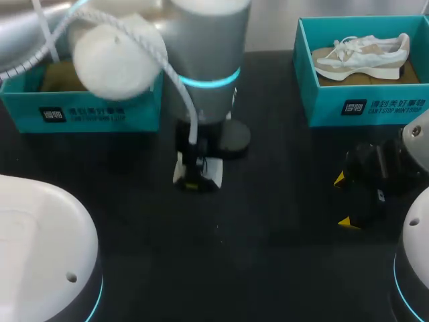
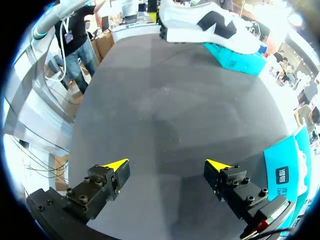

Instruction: Take the shoe out of the shoebox, open the shoe tongue, remove and reinsert the insole, then place the shoe into the shoebox

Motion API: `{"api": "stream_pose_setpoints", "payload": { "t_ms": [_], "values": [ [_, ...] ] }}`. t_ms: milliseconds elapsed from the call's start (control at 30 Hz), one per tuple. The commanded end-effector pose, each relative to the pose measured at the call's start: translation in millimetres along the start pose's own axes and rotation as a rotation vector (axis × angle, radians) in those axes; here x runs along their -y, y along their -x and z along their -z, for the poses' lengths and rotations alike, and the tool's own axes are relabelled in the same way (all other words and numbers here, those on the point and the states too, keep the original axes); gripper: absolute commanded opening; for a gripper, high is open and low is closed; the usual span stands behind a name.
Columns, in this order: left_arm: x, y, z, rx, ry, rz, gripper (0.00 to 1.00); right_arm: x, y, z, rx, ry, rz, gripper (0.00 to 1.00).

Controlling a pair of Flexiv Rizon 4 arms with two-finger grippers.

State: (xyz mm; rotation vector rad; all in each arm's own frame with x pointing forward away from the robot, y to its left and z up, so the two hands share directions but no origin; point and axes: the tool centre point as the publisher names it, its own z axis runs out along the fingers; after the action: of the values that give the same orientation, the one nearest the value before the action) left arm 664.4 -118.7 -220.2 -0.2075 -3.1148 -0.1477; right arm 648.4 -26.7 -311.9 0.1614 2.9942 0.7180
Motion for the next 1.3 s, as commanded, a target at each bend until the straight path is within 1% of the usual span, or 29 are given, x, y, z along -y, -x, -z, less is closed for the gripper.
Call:
{"api": "stream_pose_setpoints", "payload": {
  "t_ms": [33, 100, 833, 900, 967, 1067, 1267, 1300],
  "values": [
    [-12, 12.3, 56, -0.006, -0.018, -0.018, 0.00, 0.0, -1.6, 0, 0.003, -0.001, 0.000, 1.00],
    [-13, 19.7, 68, -0.007, -0.015, -0.047, 0.00, 0.0, -1.6, 0, 0.003, -0.001, 0.000, 1.00],
    [-13, 19.7, 68, -0.007, -0.015, -0.047, 0.00, 0.0, -1.6, 0, 0.003, -0.001, 0.000, 1.00],
    [-21, 30.8, 76, 0.005, -0.028, -0.016, 0.00, 0.0, -1.6, 0, 0.003, -0.001, 0.000, 1.00],
    [-32, 41.4, 86, 0.001, -0.061, 0.007, 0.00, 0.0, -1.6, 0, 0.003, -0.001, 0.000, 1.00],
    [-48, 55.4, 96, 0.007, -0.076, 0.035, 0.00, 0.0, -1.6, 0, 0.003, -0.001, 0.000, 1.00],
    [-83, 88.1, 109, 0.018, -0.065, 0.075, 0.00, 0.0, -1.6, 0, 0.003, -0.001, 0.000, 1.00],
    [-90, 94.3, 111, 0.028, -0.046, 0.086, 0.00, 0.0, -1.6, 0, 0.003, -0.001, 0.000, 1.00]
  ]
}}
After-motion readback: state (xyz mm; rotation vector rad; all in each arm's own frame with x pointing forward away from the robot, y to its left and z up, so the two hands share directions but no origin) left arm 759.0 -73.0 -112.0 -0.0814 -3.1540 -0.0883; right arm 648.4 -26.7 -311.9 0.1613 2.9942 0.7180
